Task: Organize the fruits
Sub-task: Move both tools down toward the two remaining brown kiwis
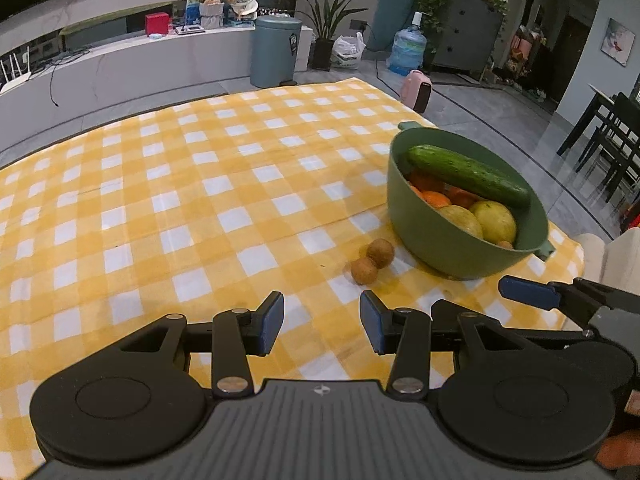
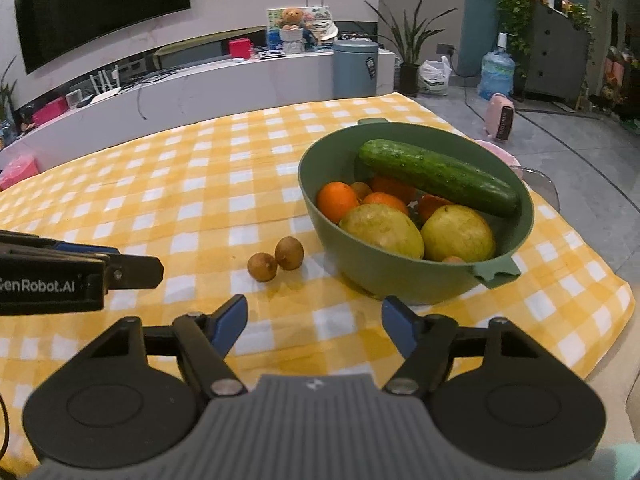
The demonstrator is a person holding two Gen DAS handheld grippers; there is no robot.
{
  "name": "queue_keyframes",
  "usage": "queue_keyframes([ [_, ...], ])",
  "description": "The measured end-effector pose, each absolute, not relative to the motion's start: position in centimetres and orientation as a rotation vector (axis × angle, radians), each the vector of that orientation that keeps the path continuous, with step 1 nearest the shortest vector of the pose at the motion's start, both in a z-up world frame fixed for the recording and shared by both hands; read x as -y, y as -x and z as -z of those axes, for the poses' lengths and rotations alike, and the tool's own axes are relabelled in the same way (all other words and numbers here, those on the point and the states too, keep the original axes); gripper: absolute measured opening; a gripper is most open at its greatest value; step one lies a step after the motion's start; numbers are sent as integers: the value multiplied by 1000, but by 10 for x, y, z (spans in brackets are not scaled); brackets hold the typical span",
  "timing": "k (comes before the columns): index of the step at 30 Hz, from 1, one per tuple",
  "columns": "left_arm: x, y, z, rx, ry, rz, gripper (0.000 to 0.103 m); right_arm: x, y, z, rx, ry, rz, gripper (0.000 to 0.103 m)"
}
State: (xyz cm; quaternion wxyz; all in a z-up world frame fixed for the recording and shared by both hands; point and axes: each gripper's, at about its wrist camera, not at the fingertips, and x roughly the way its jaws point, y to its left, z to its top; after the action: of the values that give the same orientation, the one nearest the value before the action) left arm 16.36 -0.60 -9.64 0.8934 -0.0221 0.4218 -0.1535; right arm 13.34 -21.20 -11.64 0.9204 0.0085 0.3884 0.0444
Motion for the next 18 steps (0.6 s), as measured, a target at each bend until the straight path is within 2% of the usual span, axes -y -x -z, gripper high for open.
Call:
queue_keyframes([
  [4, 6, -175, 106, -880, 41, 334, 52, 208, -140, 123, -788, -17, -88, 58],
  [6, 7, -179, 111, -881, 36, 347, 51, 207, -144, 127, -783, -19, -89, 50],
  [13, 8, -189, 131, -891, 31, 389, 49, 211, -151, 139, -780, -3, -84, 42],
  [18, 7, -191, 143, -891, 38, 400, 46, 215, -155, 147, -779, -15, -58, 33],
])
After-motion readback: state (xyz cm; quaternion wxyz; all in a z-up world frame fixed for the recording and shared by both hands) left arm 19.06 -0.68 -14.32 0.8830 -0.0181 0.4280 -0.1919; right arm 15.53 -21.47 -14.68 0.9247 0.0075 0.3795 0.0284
